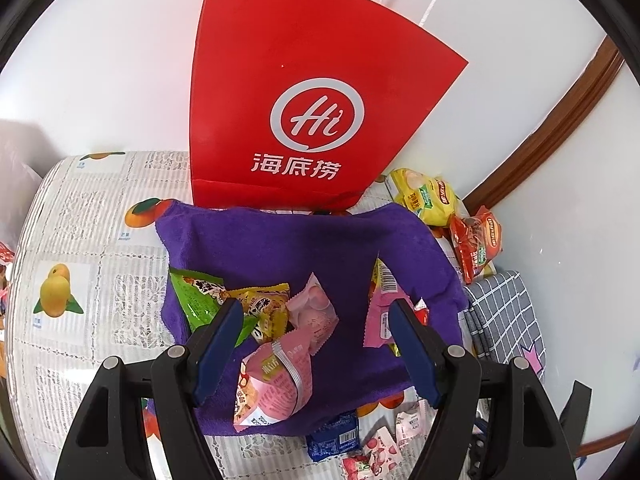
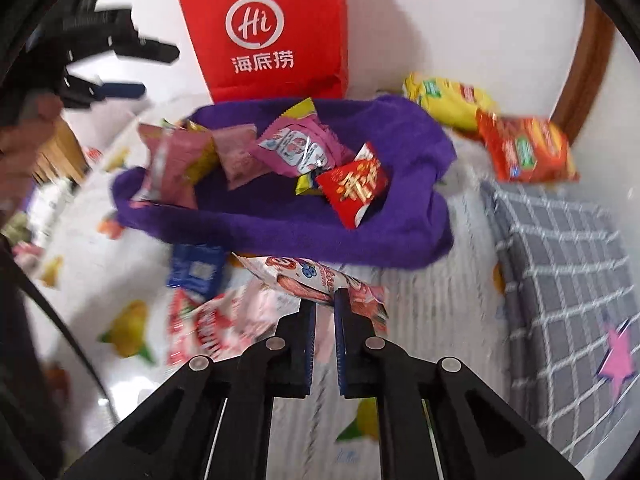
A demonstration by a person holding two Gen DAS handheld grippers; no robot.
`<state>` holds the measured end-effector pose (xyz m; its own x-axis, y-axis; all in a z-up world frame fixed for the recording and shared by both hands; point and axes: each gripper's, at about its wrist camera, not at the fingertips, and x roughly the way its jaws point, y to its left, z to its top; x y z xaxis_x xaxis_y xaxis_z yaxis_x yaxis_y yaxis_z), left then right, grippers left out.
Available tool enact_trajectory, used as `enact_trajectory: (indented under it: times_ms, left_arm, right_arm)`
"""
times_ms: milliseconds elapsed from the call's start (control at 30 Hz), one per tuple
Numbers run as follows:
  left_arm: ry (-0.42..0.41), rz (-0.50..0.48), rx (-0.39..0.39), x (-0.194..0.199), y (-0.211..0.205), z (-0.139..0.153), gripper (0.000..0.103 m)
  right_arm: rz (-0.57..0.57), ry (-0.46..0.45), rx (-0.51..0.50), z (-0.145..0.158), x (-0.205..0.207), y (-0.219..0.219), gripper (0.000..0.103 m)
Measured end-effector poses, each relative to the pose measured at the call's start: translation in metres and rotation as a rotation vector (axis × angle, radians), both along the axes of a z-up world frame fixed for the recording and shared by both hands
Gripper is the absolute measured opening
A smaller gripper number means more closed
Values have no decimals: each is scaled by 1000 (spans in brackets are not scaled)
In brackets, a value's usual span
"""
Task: Organize snacks
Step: 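Lift the red-white strip packet with the right tool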
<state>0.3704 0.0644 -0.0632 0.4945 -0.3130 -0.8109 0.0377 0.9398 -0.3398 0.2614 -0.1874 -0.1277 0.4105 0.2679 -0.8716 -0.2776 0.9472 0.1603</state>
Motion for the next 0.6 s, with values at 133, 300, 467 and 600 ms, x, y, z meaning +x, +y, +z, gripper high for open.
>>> enact_trajectory:
  times_ms: [133,300,467,600]
  left_arm:
    - [0,-2,0,-1,-1,1,73]
    - [2,-5,3,-1,-2,0,73]
    - [9,6,-4,1,3,-2,73]
    - [14,12,-8,3,5,-3,73]
  right_arm:
    - [11,0,-26,-6,-2,11,10]
    - [26,-90,-149,-19,7,30,12]
    - [48,-165,-318,-35,17,43,13]
    - [81,-264,-427,-35,6,47,40]
